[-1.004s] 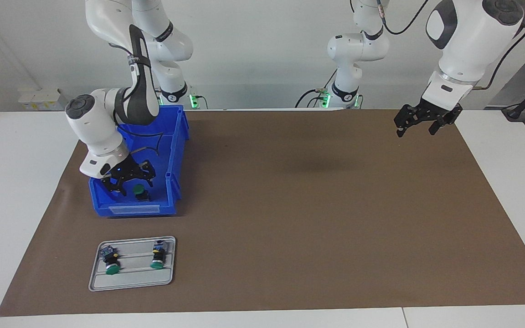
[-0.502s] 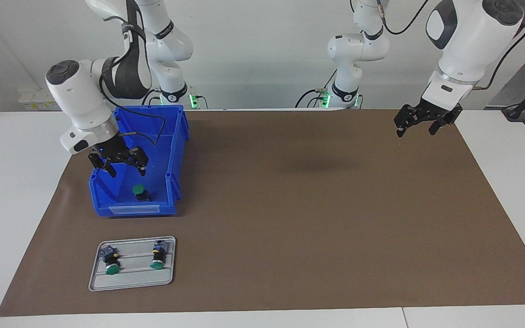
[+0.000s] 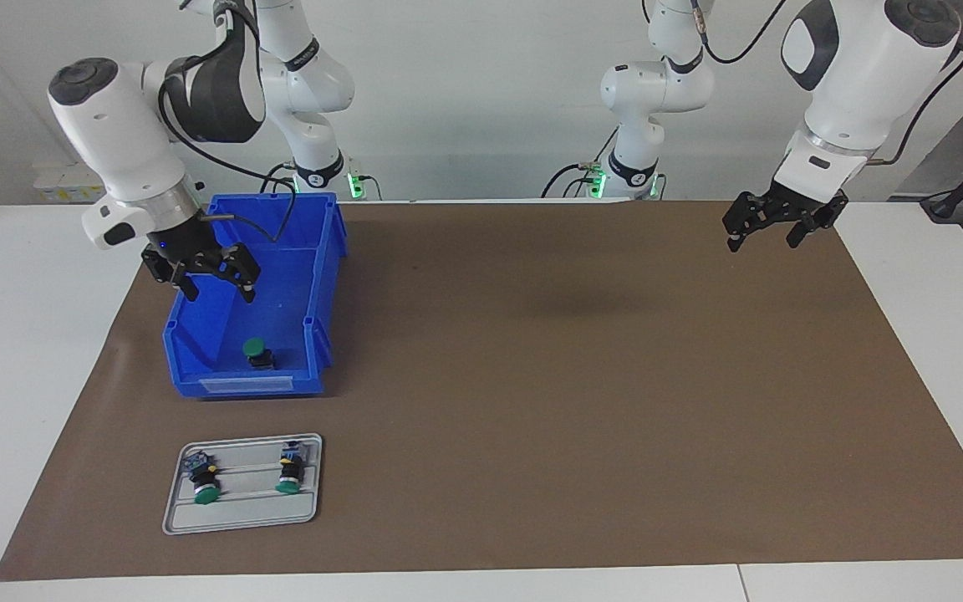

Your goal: Place and press button with both arms

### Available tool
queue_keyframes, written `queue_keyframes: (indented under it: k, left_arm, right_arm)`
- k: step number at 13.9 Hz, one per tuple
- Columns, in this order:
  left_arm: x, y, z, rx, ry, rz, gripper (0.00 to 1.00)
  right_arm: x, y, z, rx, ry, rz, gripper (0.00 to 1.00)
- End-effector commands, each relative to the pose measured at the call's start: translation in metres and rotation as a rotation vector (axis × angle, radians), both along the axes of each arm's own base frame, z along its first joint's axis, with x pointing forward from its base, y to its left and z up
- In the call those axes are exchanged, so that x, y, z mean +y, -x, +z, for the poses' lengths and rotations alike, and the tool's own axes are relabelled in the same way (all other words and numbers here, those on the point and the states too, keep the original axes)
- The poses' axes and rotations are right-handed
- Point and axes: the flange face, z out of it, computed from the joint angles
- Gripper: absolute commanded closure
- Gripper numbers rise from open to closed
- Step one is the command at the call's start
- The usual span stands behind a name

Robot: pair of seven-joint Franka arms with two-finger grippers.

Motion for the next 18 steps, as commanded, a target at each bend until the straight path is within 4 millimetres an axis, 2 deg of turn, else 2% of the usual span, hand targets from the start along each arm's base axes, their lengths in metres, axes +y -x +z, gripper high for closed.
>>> queue_keyframes:
  k: [1, 4, 10, 18]
  left_arm:
    - [0.004, 0.009, 0.001, -0.006, -0.014, 0.009, 0.0]
    - [0.004, 0.009, 0.001, -0.006, -0.016, 0.009, 0.0]
    - [0.004, 0.009, 0.001, -0.006, -0.014, 0.009, 0.0]
    - [0.004, 0.009, 0.001, -0.006, -0.016, 0.009, 0.0]
  right_arm:
    - [0.018, 0.001, 0.02, 0.02, 0.028, -0.028, 0.02]
    - [0.02, 0.014, 0.024, 0.036, 0.028, -0.018, 0.0]
    - [0.012, 0.029, 0.016, 0.093, 0.017, 0.008, 0.0]
    - [0.012, 0.033, 0.01, 0.094, 0.027, 0.037, 0.0]
